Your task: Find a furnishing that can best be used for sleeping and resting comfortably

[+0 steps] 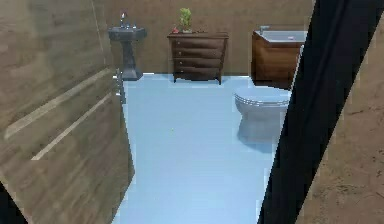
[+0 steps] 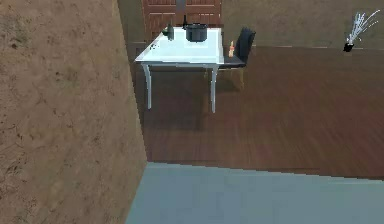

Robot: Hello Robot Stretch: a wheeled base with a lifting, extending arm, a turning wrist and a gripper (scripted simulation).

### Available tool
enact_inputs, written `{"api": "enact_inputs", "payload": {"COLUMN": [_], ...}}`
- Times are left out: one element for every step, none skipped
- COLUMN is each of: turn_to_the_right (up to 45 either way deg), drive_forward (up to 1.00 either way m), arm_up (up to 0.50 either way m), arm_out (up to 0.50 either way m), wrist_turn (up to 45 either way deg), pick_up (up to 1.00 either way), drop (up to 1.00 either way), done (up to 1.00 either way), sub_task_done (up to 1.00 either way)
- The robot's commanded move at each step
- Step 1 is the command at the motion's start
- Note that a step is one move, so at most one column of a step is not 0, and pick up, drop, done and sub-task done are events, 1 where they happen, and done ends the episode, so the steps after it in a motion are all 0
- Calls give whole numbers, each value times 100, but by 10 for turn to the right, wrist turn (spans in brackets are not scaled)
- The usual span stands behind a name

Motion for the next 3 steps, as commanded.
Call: {"api": "enact_inputs", "payload": {"turn_to_the_right": [0,-60,0], "drive_forward": [45,0,100], "arm_up": [0,0,0], "arm_out": [0,0,0], "wrist_turn": [0,0,0], "pick_up": [0,0,0], "drop": [0,0,0], "done": [0,0,0], "sub_task_done": [0,0,0]}}
